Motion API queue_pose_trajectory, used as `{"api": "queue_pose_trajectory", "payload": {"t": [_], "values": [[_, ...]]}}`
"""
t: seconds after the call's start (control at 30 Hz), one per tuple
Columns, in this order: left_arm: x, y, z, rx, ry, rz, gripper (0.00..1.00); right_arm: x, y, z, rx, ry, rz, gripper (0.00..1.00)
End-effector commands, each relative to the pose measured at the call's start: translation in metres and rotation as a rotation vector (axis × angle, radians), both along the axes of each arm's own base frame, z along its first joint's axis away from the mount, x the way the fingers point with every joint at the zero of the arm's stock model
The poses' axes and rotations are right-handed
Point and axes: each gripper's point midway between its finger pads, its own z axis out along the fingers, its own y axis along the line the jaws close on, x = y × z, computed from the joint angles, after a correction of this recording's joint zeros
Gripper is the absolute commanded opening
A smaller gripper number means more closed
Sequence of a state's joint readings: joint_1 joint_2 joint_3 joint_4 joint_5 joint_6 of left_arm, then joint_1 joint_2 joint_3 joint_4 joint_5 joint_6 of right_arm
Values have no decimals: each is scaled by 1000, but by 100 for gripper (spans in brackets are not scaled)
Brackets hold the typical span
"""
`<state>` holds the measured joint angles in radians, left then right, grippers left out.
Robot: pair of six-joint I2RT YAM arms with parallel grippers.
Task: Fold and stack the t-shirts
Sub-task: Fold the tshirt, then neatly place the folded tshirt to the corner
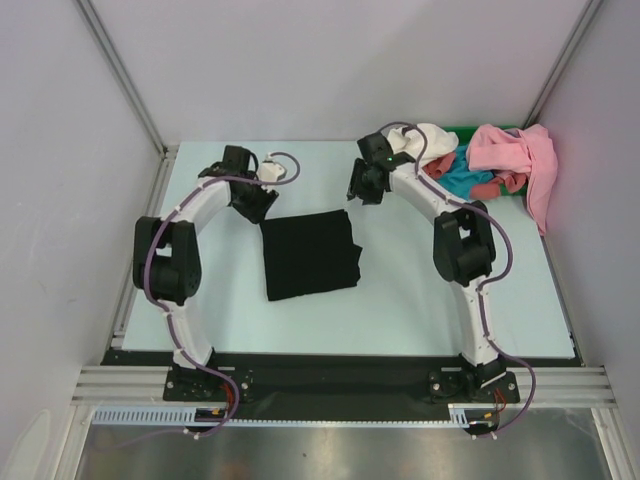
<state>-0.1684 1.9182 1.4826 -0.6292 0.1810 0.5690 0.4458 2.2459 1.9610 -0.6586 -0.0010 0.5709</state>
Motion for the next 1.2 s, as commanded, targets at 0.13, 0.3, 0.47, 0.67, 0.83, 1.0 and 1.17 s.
{"api": "queue_pose_trajectory", "payload": {"t": [0.13, 0.3, 0.47, 0.67, 0.83, 1.0, 1.17], "values": [[-2, -6, 47, -204, -60, 190, 65, -56, -3, 45, 73, -51, 126, 73], [-18, -16, 19, -235, -14, 194, 66, -112, 6, 8, 141, 60, 198, 77], [-6, -3, -2, -166, -8, 256, 65, -128, 19, -16, 230, 137, 211, 75], [-6, -1, 5, -176, -32, 264, 65, -144, 32, -33, 314, 206, 252, 53], [-14, 1, 21, -192, -60, 259, 66, -150, 26, -43, 308, 231, 264, 24], [-26, 3, 37, -210, -85, 252, 66, -155, 1, -47, 289, 261, 258, 0], [-37, 3, 46, -220, -104, 241, 66, -168, -43, -41, 177, 283, 287, 0]]}}
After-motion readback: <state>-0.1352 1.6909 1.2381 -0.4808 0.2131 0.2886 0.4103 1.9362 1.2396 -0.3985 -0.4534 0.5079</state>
